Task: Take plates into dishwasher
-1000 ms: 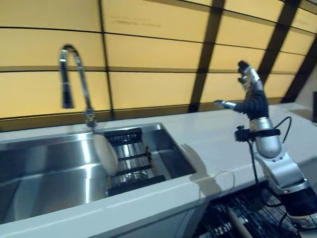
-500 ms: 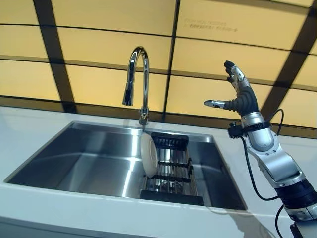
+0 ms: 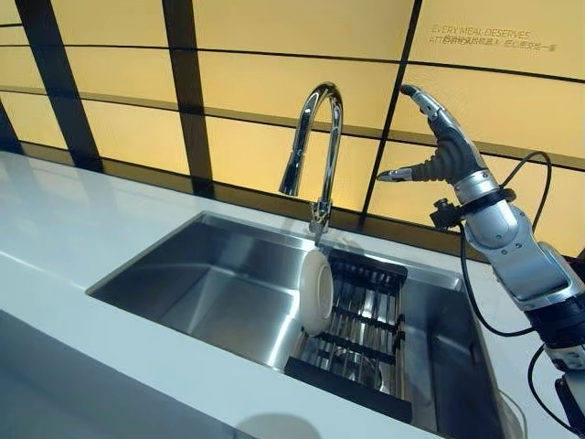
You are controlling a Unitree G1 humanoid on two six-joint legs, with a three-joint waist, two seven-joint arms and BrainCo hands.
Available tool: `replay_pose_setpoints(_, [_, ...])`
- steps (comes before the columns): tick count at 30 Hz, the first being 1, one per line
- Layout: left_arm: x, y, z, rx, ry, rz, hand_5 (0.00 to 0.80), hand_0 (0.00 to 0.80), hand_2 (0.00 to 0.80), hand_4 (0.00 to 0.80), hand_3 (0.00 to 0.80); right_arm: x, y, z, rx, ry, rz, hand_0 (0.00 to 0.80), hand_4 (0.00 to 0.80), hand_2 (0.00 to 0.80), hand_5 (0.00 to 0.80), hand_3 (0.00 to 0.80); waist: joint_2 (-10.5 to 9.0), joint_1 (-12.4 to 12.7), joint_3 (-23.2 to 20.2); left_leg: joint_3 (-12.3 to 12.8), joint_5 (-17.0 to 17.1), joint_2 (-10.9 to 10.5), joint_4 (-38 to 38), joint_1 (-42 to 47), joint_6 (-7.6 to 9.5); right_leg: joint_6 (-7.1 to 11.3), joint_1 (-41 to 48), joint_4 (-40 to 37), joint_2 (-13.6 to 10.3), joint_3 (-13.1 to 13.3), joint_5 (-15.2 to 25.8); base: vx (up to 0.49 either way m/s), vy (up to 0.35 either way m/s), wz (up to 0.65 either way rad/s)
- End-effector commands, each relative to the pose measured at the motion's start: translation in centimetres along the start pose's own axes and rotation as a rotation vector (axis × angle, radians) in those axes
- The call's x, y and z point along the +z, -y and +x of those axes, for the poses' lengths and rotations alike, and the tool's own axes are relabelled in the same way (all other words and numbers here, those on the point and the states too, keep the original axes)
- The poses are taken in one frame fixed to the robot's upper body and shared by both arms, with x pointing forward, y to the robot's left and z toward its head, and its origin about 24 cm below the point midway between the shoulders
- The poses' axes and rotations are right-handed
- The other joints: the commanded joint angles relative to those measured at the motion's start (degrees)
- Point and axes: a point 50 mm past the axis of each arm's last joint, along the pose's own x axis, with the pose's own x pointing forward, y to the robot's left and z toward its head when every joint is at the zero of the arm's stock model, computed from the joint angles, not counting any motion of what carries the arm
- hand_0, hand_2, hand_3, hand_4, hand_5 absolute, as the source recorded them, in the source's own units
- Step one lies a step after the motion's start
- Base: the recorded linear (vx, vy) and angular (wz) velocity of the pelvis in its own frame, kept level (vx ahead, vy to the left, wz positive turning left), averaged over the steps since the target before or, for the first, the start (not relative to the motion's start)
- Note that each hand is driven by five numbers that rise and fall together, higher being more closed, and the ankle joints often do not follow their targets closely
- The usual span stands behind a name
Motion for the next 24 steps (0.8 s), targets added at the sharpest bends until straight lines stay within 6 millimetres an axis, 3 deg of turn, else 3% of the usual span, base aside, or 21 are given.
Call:
replay_pose_setpoints(1, [-0.5,-1.6,-0.1,0.056,-0.024,-0.002,0.000,0.000,0.000,0.000,0.000,1.0,1.3,1.2,0.068,0.107,-0.163,0.000,0.000,0.000,0.000,0.000,-2.19,1.5,-3.8,6.0,-1.6,-0.7,-0.2,-2.0,-0.19,3.03,2.1,0.0,0.4,0.2,-4.6,-0.004,0.003,0.05])
replay_pose_setpoints(11, [-2.0,-2.4,-0.5,0.086,-0.043,-0.042,0.000,0.000,0.000,0.000,0.000,0.9,1.3,0.2,0.349,0.338,-0.722,0.000,0.000,0.000,0.000,0.000,-3.51,1.8,-4.2,6.2,-1.2,-0.7,-0.2,-2.6,-0.18,3.10,2.4,0.0,0.3,-1.1,-4.9,0.000,0.000,0.00])
replay_pose_setpoints(17, [-2.6,-2.3,-0.7,0.092,-0.044,-0.042,0.000,0.000,0.000,0.000,0.000,-0.4,0.9,-1.4,0.441,0.429,-0.897,0.000,0.000,0.000,0.000,0.000,-3.72,1.9,-4.1,6.3,-1.1,-0.6,-0.2,-2.6,0.00,3.18,2.7,0.0,0.2,-1.5,-5.1,0.000,0.000,0.00])
replay_pose_setpoints(24, [-2.8,-2.9,-0.9,0.101,-0.037,-0.027,0.000,0.000,0.000,0.000,0.000,-0.4,0.0,-2.6,0.536,0.541,-0.964,0.000,0.000,0.000,0.000,0.000,-3.86,2.1,-3.6,6.2,-1.4,-0.7,-0.2,-2.4,0.18,3.29,3.0,0.0,-0.1,-1.9,-5.2,0.002,-0.005,0.03])
